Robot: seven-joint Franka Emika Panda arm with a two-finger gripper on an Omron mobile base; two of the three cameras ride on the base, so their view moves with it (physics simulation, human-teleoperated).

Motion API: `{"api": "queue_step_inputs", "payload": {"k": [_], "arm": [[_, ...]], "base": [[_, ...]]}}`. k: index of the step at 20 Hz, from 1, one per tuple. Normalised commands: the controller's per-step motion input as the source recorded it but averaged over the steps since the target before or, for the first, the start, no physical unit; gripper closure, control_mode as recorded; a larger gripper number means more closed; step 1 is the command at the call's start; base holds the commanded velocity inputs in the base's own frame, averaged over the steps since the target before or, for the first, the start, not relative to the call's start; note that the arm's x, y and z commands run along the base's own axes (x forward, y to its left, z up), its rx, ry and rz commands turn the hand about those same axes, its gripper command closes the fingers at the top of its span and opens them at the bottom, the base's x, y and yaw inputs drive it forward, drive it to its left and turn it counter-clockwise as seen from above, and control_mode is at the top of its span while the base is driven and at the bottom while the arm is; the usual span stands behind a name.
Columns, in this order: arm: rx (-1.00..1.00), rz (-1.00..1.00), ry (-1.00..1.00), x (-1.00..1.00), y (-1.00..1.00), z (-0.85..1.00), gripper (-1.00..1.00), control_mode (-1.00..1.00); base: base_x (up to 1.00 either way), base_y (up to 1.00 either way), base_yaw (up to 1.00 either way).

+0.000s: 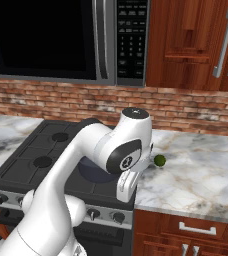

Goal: Turn on the burner for the pot on the stove. Wait thirty seconds for the pot to heat up. Then add the lime to the pot.

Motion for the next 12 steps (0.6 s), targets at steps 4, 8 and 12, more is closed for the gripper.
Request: {"api": "queue_step_inputs", "payload": {"k": [4,8,12], "arm": [[0.0,0.0,0.0,0.0,0.0,0.0,-1.0,-1.0],[0.0,0.0,0.0,0.0,0.0,0.0,-1.0,-1.0],[0.0,0.0,0.0,0.0,0.0,0.0,-1.0,-1.0]], "base": [[0.0,0.0,0.0],[0.0,0.0,0.0],[0.0,0.0,0.0]]}}
